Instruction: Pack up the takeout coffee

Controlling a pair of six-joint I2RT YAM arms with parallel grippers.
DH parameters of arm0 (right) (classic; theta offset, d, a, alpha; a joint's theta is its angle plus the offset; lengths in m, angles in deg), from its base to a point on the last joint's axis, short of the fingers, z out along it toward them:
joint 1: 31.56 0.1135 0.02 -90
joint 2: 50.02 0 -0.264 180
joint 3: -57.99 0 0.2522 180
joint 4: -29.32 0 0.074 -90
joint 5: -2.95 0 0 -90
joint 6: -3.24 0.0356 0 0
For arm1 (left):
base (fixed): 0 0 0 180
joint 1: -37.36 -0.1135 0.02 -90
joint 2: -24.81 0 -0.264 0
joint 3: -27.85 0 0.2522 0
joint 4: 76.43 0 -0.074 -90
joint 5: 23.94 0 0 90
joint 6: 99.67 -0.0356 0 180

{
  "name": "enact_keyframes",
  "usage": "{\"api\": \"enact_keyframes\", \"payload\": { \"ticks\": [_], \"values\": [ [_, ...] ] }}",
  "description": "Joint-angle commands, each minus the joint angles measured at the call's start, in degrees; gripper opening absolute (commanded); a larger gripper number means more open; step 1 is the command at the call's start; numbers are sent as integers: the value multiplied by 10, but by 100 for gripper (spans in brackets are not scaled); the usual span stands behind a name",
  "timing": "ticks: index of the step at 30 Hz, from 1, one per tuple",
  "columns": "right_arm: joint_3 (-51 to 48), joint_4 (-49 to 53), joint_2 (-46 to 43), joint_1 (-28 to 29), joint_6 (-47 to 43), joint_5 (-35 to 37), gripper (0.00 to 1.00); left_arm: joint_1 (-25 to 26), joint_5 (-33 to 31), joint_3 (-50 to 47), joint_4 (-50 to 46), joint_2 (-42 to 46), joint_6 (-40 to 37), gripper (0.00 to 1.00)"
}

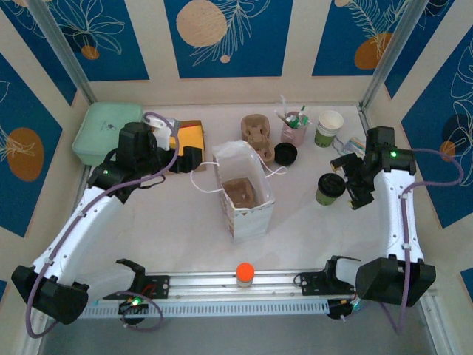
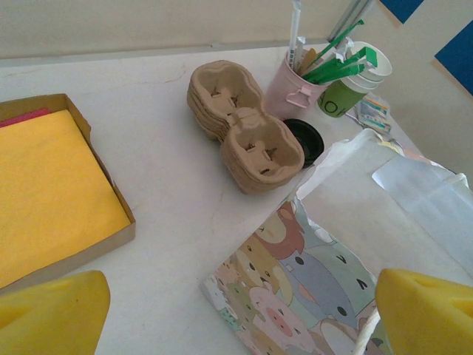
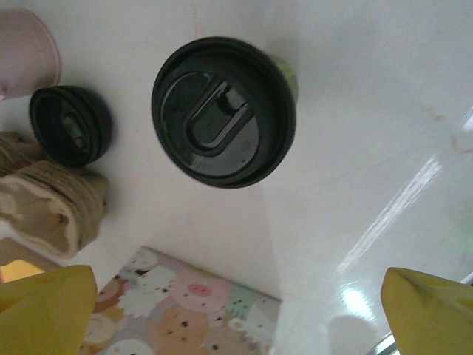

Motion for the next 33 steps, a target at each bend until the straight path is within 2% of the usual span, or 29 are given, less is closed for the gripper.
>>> {"api": "enact_keyframes", "payload": {
  "ticks": [1,6,12,19,24,33],
  "values": [
    [-19,-2,-26,-6,115,-43,99,4,6,-4,12,14,10,93],
    [-26,26,-12,-15,208,-54,99,4,6,-5,10,18,10,93],
    [-19,39,9,-16,278,-47,100,3,1,-9,7,29,7,93],
    [19,52,95,-5,305,-26,97,4,4,-12,13,32,11,92],
    [16,18,120,18,333,-10,96,3,3,-11,10,34,9,93],
    [34,2,176,29,327,-1,97,3,-5,-10,4,37,1,93]
  ]
}}
